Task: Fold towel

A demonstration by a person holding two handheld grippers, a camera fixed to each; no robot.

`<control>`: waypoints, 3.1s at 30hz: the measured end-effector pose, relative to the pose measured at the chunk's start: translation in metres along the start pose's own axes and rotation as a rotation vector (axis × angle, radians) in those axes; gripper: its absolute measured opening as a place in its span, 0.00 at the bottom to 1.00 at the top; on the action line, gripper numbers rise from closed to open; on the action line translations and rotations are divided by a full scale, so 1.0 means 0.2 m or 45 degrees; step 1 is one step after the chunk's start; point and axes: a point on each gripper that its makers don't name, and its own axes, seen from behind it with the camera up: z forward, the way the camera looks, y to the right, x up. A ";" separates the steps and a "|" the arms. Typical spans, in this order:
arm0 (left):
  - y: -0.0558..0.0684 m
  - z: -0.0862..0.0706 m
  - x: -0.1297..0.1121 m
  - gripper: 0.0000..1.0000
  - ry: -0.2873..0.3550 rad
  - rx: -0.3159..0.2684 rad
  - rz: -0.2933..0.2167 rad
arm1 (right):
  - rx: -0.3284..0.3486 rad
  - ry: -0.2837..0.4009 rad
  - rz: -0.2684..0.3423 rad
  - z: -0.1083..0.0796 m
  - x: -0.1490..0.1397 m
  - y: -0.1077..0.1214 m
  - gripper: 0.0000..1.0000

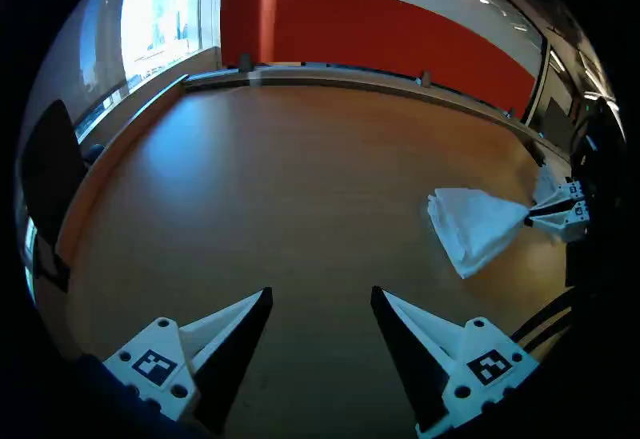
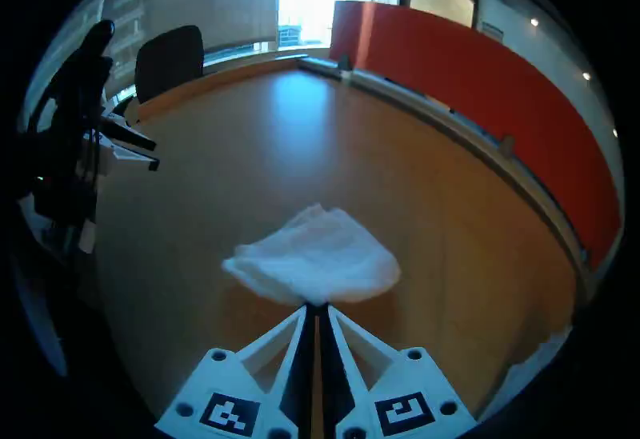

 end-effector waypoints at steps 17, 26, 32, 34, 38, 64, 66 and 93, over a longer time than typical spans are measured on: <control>0.08 0.00 0.13 0.91 0.066 -0.042 0.004 | -0.079 0.171 -0.081 -0.28 0.44 0.19 0.06; 0.13 0.01 0.17 0.91 0.074 -0.065 0.007 | -0.134 0.174 -0.032 -0.38 0.41 0.36 0.05; 0.14 0.02 0.18 0.91 0.075 -0.069 0.016 | -0.173 0.189 0.002 -0.45 0.41 0.50 0.05; 0.15 0.02 0.18 0.91 0.074 -0.068 0.019 | -0.188 0.192 0.011 -0.48 0.41 0.55 0.05; 0.15 0.01 0.19 0.91 0.071 -0.064 0.023 | -0.217 0.191 0.027 -0.53 0.40 0.67 0.05; 0.16 0.00 0.21 0.91 0.065 -0.030 0.027 | -0.444 0.057 0.018 -0.89 0.22 1.46 0.05; 0.16 0.00 0.20 0.91 0.063 -0.027 0.026 | -0.464 0.051 0.025 -0.92 0.21 1.52 0.05; 0.21 -0.01 0.22 0.91 0.056 -0.023 0.056 | -0.612 -0.013 0.100 -1.15 0.07 1.95 0.05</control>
